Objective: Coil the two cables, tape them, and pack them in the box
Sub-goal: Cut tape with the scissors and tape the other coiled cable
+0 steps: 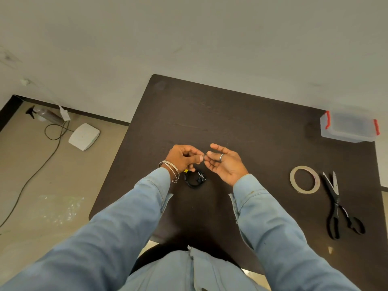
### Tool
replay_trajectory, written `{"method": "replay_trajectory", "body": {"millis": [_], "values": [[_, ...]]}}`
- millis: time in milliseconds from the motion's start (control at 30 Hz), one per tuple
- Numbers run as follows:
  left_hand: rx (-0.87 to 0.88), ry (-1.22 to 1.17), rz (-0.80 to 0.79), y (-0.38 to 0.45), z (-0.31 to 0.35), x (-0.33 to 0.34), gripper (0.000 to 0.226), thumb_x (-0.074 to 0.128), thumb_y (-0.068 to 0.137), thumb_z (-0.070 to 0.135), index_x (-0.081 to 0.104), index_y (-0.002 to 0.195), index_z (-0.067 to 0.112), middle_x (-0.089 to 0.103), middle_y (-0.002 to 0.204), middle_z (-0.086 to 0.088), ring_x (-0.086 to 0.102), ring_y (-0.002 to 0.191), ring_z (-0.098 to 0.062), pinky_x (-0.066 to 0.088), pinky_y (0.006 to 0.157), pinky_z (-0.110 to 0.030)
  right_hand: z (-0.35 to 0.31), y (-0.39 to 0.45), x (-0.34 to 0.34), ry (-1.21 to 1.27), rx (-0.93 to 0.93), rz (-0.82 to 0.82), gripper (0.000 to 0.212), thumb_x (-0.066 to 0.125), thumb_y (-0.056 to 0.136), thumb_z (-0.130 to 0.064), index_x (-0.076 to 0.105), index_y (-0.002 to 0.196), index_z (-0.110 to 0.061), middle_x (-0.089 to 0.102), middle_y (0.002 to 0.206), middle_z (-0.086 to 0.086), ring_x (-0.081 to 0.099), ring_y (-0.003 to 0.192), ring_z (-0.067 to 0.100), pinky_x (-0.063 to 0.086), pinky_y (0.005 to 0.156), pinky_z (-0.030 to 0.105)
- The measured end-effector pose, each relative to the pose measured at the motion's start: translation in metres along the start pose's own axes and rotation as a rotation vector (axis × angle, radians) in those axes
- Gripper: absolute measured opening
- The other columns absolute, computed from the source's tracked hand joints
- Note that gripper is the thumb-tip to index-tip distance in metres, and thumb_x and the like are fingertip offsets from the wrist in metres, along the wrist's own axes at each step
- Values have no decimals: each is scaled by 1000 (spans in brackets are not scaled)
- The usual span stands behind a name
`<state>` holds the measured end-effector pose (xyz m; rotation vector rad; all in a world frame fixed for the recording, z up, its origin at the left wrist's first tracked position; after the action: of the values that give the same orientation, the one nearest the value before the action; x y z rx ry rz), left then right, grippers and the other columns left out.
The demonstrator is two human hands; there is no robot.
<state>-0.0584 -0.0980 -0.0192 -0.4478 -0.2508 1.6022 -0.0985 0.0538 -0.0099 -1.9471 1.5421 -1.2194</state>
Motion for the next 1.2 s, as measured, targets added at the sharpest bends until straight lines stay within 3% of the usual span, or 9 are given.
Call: {"method": "replay_trajectory", "body": {"millis": [167, 433, 667, 767, 833, 900, 1033, 1133, 1200], "values": [[-17, -61, 58, -1, -1, -1, 3, 72, 80, 12, 70, 82, 10, 64, 66, -4, 52, 46, -10, 55, 52, -25, 0, -1, 2, 89, -45, -17, 37, 60, 82, 13, 59, 114, -5, 68, 74, 13, 65, 72, 22, 53, 69, 31], [-40, -160, 116, -1, 1, 0, 9, 65, 86, 11, 68, 82, 3, 59, 64, -5, 48, 40, -6, 52, 46, -21, 3, 3, 4, 199, -50, 27, 38, 57, 83, 16, 59, 116, -2, 64, 85, 14, 61, 71, 18, 47, 60, 24], [-204, -408, 327, 7, -24, -14, 35, 48, 97, 32, 69, 80, 9, 61, 61, 0, 48, 46, -12, 50, 48, -26, -2, 10, 1, 206, -202, 241, 42, 56, 83, 16, 57, 119, -7, 61, 80, 9, 58, 67, 14, 44, 57, 24], [-140, 150, 343, 12, -39, -27, 10, 66, 85, 26, 72, 82, 19, 67, 77, 1, 58, 68, -15, 54, 72, -30, -8, 13, -15, 65, -313, 352, 42, 58, 83, 14, 58, 117, -11, 60, 82, 3, 61, 73, 14, 47, 58, 24], [-79, 450, 191, 13, -44, -23, 22, 72, 80, 28, 73, 100, 18, 66, 96, -2, 62, 91, -18, 49, 90, -31, -9, 15, -22, -43, -371, 411, 38, 61, 84, 9, 59, 114, -15, 59, 88, 3, 64, 82, 18, 48, 58, 24], [-58, 709, 16, 12, -47, -12, 42, 69, 81, 36, 65, 119, 20, 57, 118, -3, 51, 112, -22, 43, 100, -36, -8, 15, -25, -188, -420, 483, 34, 63, 85, 3, 59, 110, -19, 60, 92, 4, 64, 89, 20, 48, 58, 23], [-30, 1139, -29, 4, -53, 6, 50, 55, 89, 41, 48, 135, 25, 39, 133, 0, 36, 124, -25, 39, 101, -39, -1, 16, -18, -411, -476, 575, 24, 66, 87, -9, 59, 106, -22, 63, 84, -4, 61, 81, 12, 54, 69, 29], [-5, 1229, 53, -2, -57, 14, 39, 48, 95, 36, 51, 132, 25, 44, 131, -1, 38, 123, -26, 36, 98, -41, 2, 13, -13, -513, -513, 596, 19, 65, 88, -17, 60, 106, -15, 62, 85, -4, 57, 78, 8, 43, 66, 11], [32, 1250, 112, -3, -58, 17, 32, 50, 94, 31, 61, 122, 22, 53, 124, -3, 44, 118, -28, 37, 93, -42, 4, 12, -12, -572, -523, 595, 13, 64, 89, -19, 63, 101, -14, 64, 90, -1, 59, 84, 10, 40, 69, 12]]}}
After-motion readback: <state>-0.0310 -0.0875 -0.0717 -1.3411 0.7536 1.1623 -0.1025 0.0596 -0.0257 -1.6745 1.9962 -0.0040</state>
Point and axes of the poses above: each hand's wrist, its own y-axis towards the middle knuckle, its own x-axis out of the palm, z = x × y, the point moved 3 cm from there along y, towards the middle knuckle
